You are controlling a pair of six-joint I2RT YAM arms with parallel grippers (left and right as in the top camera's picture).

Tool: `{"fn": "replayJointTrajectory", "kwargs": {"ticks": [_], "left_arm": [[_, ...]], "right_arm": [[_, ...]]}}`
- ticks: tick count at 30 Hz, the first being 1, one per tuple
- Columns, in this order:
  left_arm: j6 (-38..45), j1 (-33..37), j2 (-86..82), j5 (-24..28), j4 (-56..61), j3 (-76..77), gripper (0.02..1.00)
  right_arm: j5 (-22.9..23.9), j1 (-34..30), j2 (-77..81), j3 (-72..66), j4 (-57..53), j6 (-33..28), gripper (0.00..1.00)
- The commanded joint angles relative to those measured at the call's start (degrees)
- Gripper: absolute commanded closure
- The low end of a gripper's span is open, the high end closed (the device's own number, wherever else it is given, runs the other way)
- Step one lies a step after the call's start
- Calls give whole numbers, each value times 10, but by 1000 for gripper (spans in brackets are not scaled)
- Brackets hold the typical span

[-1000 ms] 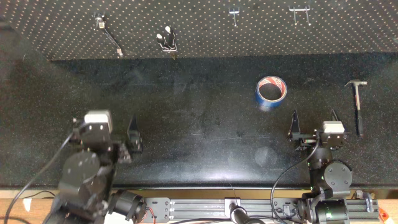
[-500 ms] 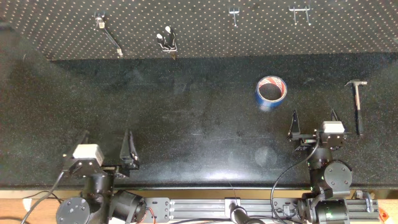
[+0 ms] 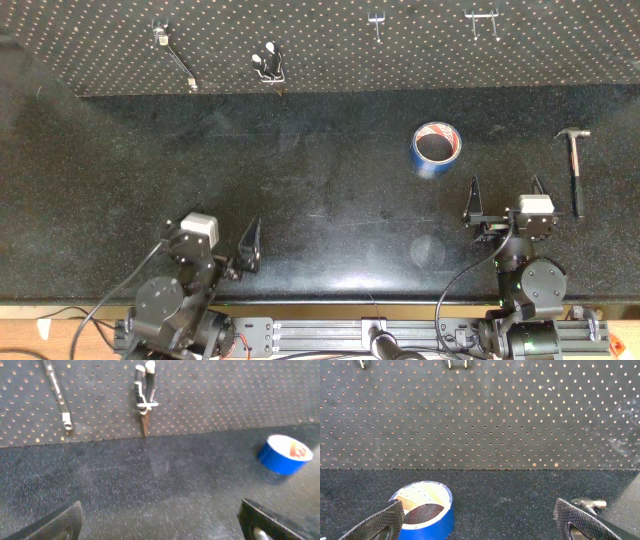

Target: Place Tools Onto Pegboard

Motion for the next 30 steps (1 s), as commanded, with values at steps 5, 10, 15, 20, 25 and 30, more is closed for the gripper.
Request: {"fn": "replayJointTrajectory", "kwargs": {"ticks": [5, 10, 15, 20, 25, 30], "left_arm": [[-7, 173, -6, 93, 318, -200, 25], [141, 182, -6, 40, 312, -200, 20], [85, 182, -6, 28, 312, -200, 23], [85, 182, -6, 28, 312, -200, 23], [85, 182, -6, 28, 312, -200, 23], [85, 182, -6, 28, 312, -200, 23]], "right_arm": [[5, -3, -3, -1, -3, -8, 23], [5, -3, -3, -1, -3, -8, 23], [5, -3, -3, -1, -3, -8, 23], [5, -3, -3, -1, -3, -8, 23], [5, -3, -3, -1, -3, -8, 23], [5, -3, -3, -1, -3, -8, 23]]}}
